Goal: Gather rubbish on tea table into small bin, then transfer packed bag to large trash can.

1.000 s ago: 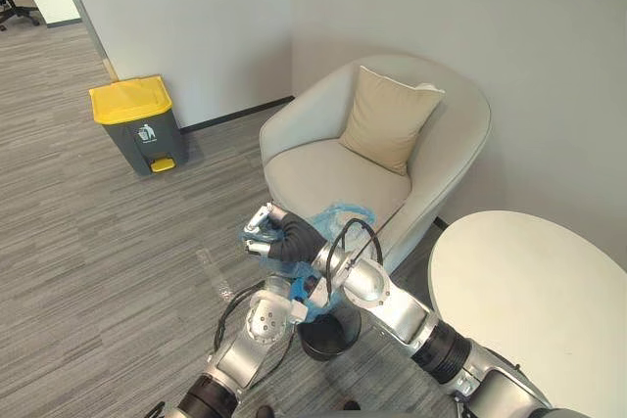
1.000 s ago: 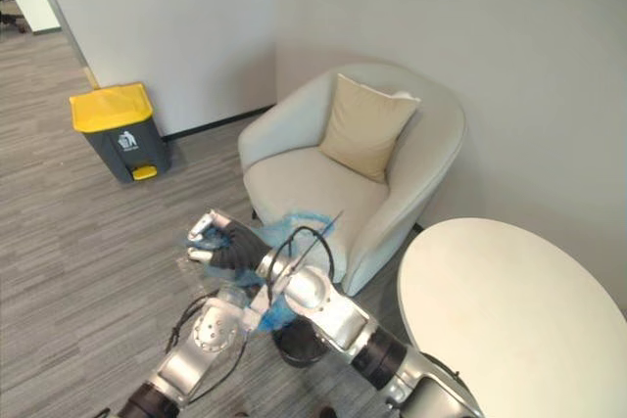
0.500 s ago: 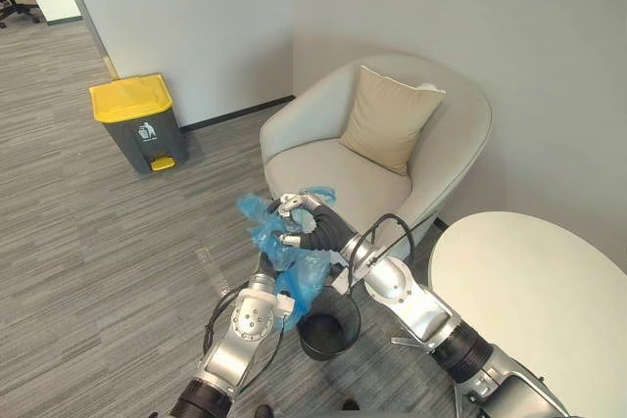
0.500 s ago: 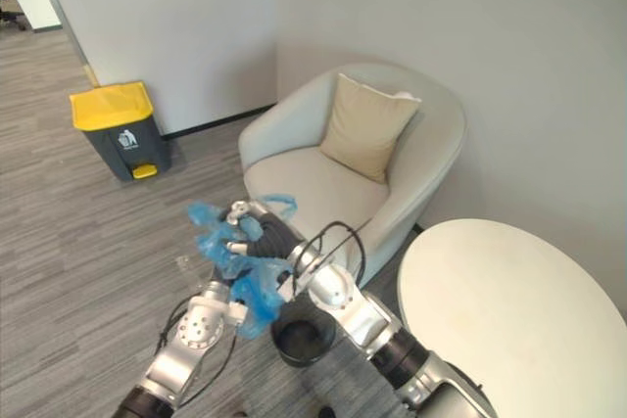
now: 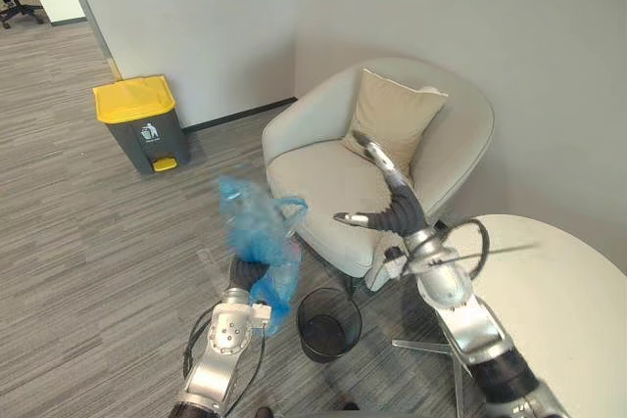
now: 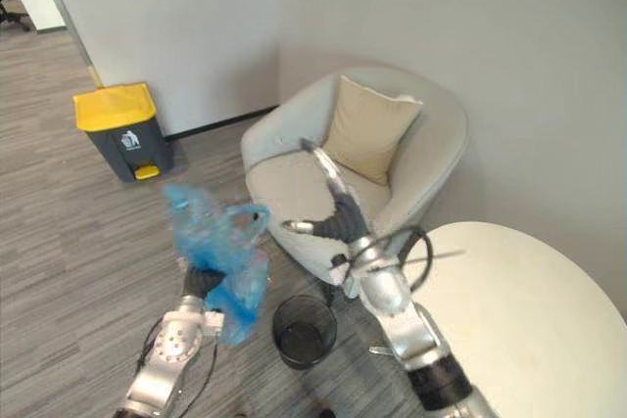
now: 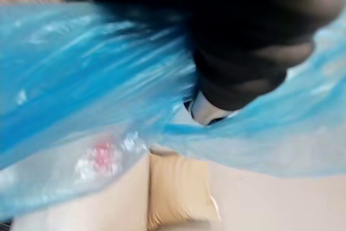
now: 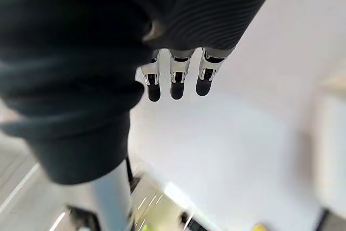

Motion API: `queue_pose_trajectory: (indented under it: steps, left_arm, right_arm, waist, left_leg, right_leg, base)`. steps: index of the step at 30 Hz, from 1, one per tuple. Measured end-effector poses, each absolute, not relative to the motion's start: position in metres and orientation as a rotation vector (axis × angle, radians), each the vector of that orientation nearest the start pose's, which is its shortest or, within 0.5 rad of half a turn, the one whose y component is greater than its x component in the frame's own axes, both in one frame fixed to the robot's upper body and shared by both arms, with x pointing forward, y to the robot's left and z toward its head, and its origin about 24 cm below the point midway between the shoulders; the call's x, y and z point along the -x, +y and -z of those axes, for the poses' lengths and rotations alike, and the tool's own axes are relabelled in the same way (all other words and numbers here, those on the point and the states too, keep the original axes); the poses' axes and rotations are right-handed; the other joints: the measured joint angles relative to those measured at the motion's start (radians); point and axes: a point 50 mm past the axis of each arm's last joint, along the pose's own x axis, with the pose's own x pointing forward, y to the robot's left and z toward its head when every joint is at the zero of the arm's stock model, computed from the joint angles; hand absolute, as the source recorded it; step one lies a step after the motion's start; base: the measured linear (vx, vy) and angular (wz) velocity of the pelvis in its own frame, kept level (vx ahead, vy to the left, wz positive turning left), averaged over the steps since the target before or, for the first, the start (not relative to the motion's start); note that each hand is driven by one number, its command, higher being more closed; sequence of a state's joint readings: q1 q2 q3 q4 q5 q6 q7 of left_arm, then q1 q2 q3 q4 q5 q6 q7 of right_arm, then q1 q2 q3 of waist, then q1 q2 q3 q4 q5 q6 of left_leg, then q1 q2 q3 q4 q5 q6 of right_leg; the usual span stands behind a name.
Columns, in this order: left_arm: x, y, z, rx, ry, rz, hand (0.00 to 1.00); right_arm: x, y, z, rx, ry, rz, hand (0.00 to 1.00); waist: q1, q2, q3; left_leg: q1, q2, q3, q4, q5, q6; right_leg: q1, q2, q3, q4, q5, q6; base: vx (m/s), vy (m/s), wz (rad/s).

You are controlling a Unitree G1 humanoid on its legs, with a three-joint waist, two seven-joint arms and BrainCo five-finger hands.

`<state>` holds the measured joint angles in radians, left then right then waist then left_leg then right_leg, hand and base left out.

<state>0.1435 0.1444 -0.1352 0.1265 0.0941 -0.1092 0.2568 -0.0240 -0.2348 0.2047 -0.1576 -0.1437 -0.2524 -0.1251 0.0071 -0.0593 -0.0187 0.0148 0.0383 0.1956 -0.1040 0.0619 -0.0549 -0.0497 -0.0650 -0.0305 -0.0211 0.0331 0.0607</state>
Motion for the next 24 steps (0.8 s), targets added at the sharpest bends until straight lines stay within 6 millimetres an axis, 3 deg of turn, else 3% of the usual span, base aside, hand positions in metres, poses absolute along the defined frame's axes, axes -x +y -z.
queue_pose_trajectory:
  steps: [5,7,11,19,24]
  left_arm:
    - [-0.198,0.186,0.040,-0.228,0.297,-0.212,1.00]
    - [-0.186,0.197,0.059,-0.194,0.401,-0.267,1.00]
    - [-0.160,0.210,0.090,-0.132,0.583,-0.331,1.00]
    - [-0.110,0.214,0.134,-0.072,0.877,-0.402,1.00]
    - [-0.085,0.213,0.149,-0.007,1.004,-0.445,1.00]
  right_arm:
    - [-0.230,-0.170,-0.026,0.152,-0.054,0.046,0.00]
    - [-0.220,-0.179,0.012,0.088,0.131,0.108,0.00]
    - [-0.193,-0.190,0.064,0.066,0.405,0.164,0.00]
    - [-0.132,-0.206,0.130,0.013,0.811,0.323,0.00]
    - [-0.103,-0.208,0.149,-0.026,0.966,0.381,0.00]
  waist:
    - [-0.008,0.007,0.005]
    - [-0.007,0.014,0.010]
    - [-0.005,0.021,0.018]
    - [0.002,0.025,0.025]
    - [0.003,0.026,0.025]
  left_leg:
    - [-0.005,0.001,-0.015,0.000,-0.001,-0.002]
    - [-0.004,0.003,-0.015,0.000,-0.002,-0.003]
    - [0.006,0.003,-0.016,0.000,-0.006,-0.004]
    - [0.038,0.001,-0.013,0.000,-0.020,-0.003]
    - [0.043,-0.004,-0.012,0.000,-0.022,-0.001]
  right_leg:
    - [0.011,0.000,-0.013,-0.020,0.005,-0.003]
    - [0.013,0.001,-0.015,-0.021,0.006,-0.003]
    - [0.024,0.000,-0.017,-0.023,0.006,-0.002]
    - [0.054,-0.008,-0.020,-0.020,-0.009,0.010]
    - [0.060,-0.014,-0.024,-0.018,-0.010,0.011]
  base:
    - [0.01,-0.008,0.06]
    - [0.00,-0.007,0.02]
    - [0.00,0.000,0.00]
    - [0.00,0.000,0.00]
    - [0.00,0.000,0.00]
